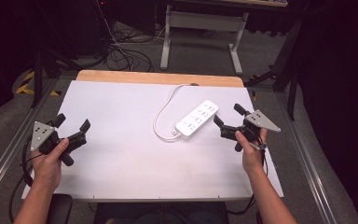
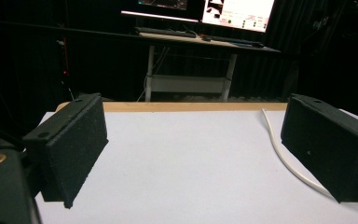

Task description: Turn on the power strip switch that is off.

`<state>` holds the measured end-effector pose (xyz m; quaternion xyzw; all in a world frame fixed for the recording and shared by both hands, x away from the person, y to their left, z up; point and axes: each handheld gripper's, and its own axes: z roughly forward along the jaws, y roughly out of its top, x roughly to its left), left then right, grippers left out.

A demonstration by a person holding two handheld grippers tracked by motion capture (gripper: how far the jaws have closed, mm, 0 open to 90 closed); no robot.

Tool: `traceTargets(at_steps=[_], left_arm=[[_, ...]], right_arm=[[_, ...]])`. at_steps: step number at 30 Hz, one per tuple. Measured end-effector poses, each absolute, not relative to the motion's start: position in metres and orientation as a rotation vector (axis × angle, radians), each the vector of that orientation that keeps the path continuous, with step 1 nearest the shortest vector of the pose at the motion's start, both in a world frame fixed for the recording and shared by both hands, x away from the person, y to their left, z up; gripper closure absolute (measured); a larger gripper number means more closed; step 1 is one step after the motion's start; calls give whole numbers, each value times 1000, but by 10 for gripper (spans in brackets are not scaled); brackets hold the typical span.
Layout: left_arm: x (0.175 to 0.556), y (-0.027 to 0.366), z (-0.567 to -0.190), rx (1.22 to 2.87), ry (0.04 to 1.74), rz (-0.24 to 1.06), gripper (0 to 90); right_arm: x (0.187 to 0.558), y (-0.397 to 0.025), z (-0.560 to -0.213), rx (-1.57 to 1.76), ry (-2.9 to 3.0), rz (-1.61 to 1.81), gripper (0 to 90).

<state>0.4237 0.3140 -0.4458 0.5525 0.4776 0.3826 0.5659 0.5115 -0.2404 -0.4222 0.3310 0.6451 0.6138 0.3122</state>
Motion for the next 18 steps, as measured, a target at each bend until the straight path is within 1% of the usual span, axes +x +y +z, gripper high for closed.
traceTargets(at_steps=[18], left_arm=[[424, 314, -446, 1300, 1123, 901, 77]], right_arm=[[510, -240, -423, 856, 1700, 1622, 28]])
